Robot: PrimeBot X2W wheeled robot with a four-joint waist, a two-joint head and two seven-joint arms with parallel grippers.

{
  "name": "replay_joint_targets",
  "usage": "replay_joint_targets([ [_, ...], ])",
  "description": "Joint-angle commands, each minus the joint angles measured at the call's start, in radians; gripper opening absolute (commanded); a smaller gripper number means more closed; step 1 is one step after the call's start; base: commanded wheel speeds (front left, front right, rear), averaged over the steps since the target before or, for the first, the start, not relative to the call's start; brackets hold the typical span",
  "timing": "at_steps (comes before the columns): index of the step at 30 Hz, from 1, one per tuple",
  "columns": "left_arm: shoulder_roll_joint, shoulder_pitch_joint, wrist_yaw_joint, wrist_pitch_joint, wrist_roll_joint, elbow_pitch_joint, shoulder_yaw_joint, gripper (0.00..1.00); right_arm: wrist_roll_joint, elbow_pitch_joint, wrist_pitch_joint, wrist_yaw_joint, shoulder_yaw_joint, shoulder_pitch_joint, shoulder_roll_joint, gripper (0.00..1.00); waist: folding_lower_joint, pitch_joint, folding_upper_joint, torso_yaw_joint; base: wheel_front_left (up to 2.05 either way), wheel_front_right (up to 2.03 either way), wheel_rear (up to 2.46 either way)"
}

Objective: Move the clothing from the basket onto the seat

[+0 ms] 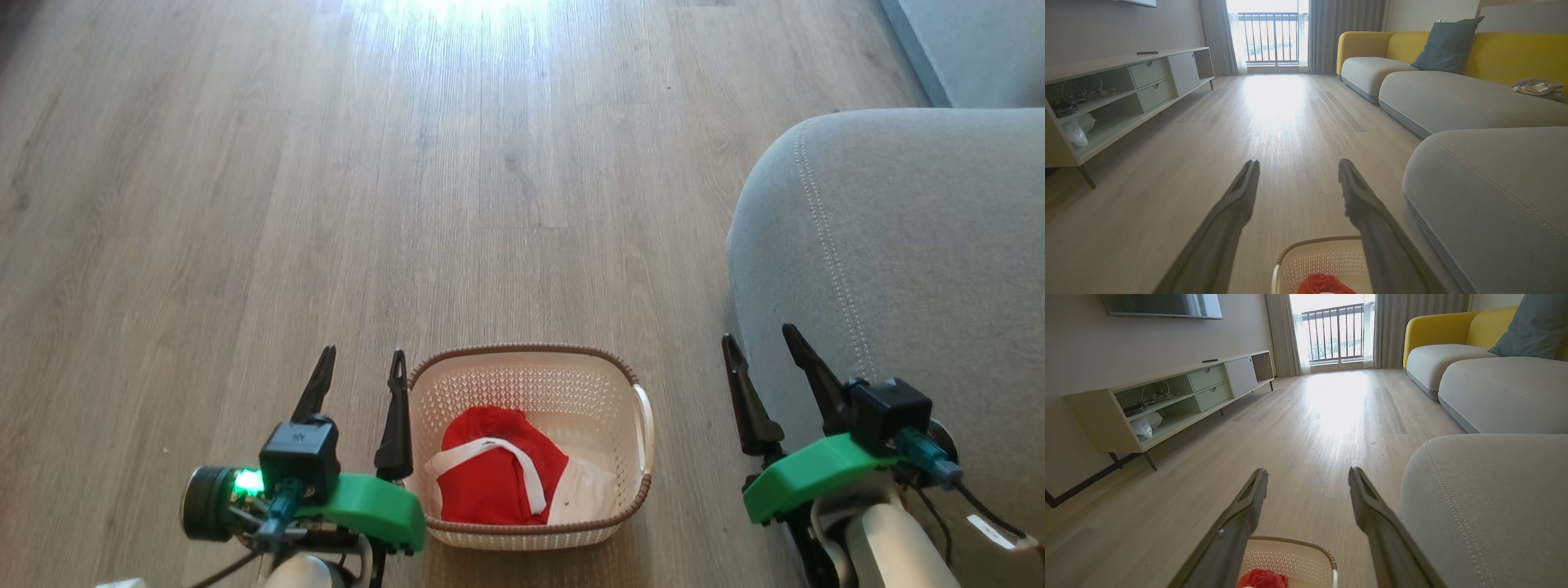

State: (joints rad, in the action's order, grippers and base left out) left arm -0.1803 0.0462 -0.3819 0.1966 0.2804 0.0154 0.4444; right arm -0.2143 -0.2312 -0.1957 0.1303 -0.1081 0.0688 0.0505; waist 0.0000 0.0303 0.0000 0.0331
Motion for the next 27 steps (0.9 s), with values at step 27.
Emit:
replay_joint_targets([
  [27,0.082,0.019,0.109,0.065,-0.251,-0.016,-0.122,1.00,0.228,0.005,-0.066,0.000,-0.049,0.080,0.000,1.00,0.0000,-0.014,0.0000,0.002,0.00,0.00,0.00],
])
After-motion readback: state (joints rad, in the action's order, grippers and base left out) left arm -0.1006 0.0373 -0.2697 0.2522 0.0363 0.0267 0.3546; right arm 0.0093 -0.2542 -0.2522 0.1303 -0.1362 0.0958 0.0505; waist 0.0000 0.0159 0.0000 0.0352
